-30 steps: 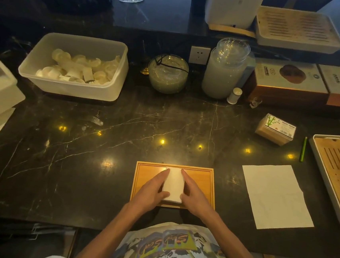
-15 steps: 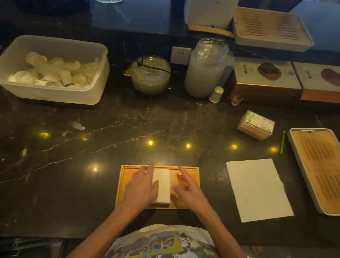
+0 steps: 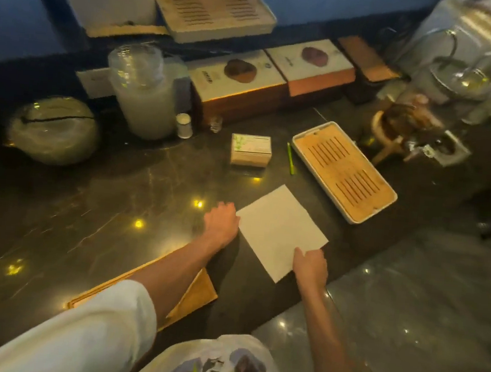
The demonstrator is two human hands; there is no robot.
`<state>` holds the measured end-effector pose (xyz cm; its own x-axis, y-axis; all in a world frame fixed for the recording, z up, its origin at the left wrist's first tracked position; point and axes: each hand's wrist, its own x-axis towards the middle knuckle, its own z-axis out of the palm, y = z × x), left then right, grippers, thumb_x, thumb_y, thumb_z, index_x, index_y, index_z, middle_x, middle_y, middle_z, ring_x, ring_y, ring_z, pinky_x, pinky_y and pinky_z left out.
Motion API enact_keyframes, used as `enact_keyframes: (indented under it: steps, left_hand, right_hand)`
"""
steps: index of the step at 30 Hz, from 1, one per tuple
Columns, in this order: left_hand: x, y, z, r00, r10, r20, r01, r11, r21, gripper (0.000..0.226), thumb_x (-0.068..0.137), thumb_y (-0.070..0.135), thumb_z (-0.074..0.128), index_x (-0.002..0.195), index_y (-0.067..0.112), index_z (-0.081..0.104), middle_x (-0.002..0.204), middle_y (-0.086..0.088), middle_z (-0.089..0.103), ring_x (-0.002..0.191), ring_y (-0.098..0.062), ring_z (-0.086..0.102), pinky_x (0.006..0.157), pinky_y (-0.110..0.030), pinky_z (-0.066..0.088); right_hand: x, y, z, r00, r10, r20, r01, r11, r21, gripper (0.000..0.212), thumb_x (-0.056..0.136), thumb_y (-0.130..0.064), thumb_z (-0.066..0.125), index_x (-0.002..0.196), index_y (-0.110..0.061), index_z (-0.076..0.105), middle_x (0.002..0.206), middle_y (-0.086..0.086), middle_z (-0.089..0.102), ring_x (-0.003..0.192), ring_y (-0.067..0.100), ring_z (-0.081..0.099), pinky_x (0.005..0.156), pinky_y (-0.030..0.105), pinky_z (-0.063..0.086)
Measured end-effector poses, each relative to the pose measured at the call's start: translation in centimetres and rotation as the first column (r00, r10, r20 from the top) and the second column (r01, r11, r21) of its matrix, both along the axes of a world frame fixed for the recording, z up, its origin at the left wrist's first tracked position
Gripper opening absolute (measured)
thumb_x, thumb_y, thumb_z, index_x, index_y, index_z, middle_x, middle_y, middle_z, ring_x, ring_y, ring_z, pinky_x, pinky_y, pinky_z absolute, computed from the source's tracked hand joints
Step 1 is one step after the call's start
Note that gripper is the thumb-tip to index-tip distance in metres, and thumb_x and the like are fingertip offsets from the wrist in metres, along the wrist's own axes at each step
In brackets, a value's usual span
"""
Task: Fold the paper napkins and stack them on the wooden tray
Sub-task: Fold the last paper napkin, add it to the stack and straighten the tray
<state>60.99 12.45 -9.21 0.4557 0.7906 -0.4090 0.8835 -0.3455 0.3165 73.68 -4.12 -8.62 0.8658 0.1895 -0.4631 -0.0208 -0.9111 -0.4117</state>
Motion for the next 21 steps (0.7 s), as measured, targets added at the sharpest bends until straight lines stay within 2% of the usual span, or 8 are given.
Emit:
enact_keyframes:
  steps: [5,11,12,13,15,16,17,21]
  left_hand:
    - [3.9,0.4,-2.3,0.999,0.028,0.015,-0.028,0.999,-0.044,0.041,0.097,0.022,0.060,0.132,0.007,0.045,0.137,-0.019,0.045,0.125,-0.037,0.049,0.098,-0.046,0.047]
    - [4.9,1.1,-2.7,1.000,0.009,0.010,-0.007,0.983,-0.185,0.031,0.093,0.018,0.054,0.123,0.008,0.060,0.132,-0.016,0.051,0.124,-0.035,0.047,0.100,-0.043,0.046]
    - [4.3,1.6,-2.1,0.988,0.109,0.107,-0.069,0.943,-0.326,0.027,0.093,0.019,0.055,0.118,0.010,0.064,0.126,-0.014,0.057,0.120,-0.032,0.051,0.096,-0.039,0.047]
    - [3.4,2.2,-1.3,0.926,0.299,0.233,-0.130,0.829,-0.544,0.022,0.094,0.020,0.057,0.113,0.012,0.066,0.120,-0.013,0.062,0.113,-0.027,0.055,0.089,-0.034,0.048]
    - [0.3,2.5,0.8,0.578,0.739,0.345,-0.007,0.428,-0.904,0.020,0.099,0.027,0.057,0.114,0.016,0.064,0.117,-0.011,0.069,0.109,-0.023,0.063,0.089,-0.033,0.050]
    - [-1.5,2.2,1.2,0.408,0.857,0.315,0.095,0.303,-0.948,0.028,0.101,0.033,0.054,0.122,0.016,0.061,0.124,-0.013,0.069,0.115,-0.026,0.065,0.098,-0.039,0.051]
    - [-3.4,1.6,1.3,0.318,0.903,0.289,0.144,0.255,-0.956,0.040,0.102,0.040,0.051,0.132,0.015,0.056,0.131,-0.014,0.067,0.122,-0.029,0.063,0.104,-0.045,0.049]
    - [-8.6,-2.6,1.2,0.371,0.899,0.234,0.210,0.164,-0.964,0.060,0.101,0.060,0.036,0.142,0.020,0.052,0.141,-0.015,0.060,0.130,-0.035,0.057,0.108,-0.052,0.047]
  right_hand:
    - [-0.5,0.3,-0.9,0.999,0.008,0.043,-0.005,0.998,-0.063,0.035,0.099,-0.025,0.058,0.126,-0.004,0.051,0.129,0.017,0.055,0.113,0.037,0.059,0.088,0.043,0.048]
    - [-0.9,0.5,-1.6,0.996,0.034,0.076,-0.030,0.998,-0.060,0.017,0.101,-0.021,0.048,0.107,-0.015,0.063,0.118,0.010,0.055,0.097,0.028,0.060,0.083,0.039,0.050]
    - [-0.8,0.4,-1.5,0.999,0.034,0.042,-0.033,0.999,-0.017,0.016,0.100,-0.021,0.051,0.105,-0.014,0.065,0.117,0.010,0.057,0.096,0.027,0.060,0.082,0.039,0.052]
    - [-0.9,0.3,-1.3,1.000,0.017,-0.015,-0.016,0.997,0.072,0.013,0.099,-0.021,0.054,0.102,-0.015,0.065,0.116,0.010,0.060,0.093,0.024,0.061,0.080,0.037,0.052]
    - [-1.6,0.2,-0.1,0.971,-0.075,-0.227,0.148,0.934,0.326,0.005,0.098,-0.023,0.060,0.097,-0.019,0.062,0.110,0.006,0.064,0.088,0.015,0.062,0.071,0.030,0.054]
    - [-2.2,0.2,0.8,0.934,-0.097,-0.343,0.243,0.878,0.413,0.003,0.098,-0.024,0.062,0.097,-0.021,0.062,0.107,0.001,0.065,0.088,0.013,0.063,0.066,0.026,0.055]
    - [-3.2,0.4,1.6,0.907,-0.076,-0.413,0.285,0.834,0.472,0.003,0.097,-0.025,0.063,0.098,-0.023,0.062,0.104,-0.003,0.065,0.088,0.012,0.065,0.062,0.022,0.055]
    - [-7.7,1.4,3.1,0.863,0.134,-0.486,0.224,0.761,0.608,0.010,0.098,-0.018,0.063,0.106,-0.011,0.063,0.099,0.003,0.069,0.086,0.013,0.069,0.060,0.021,0.058]
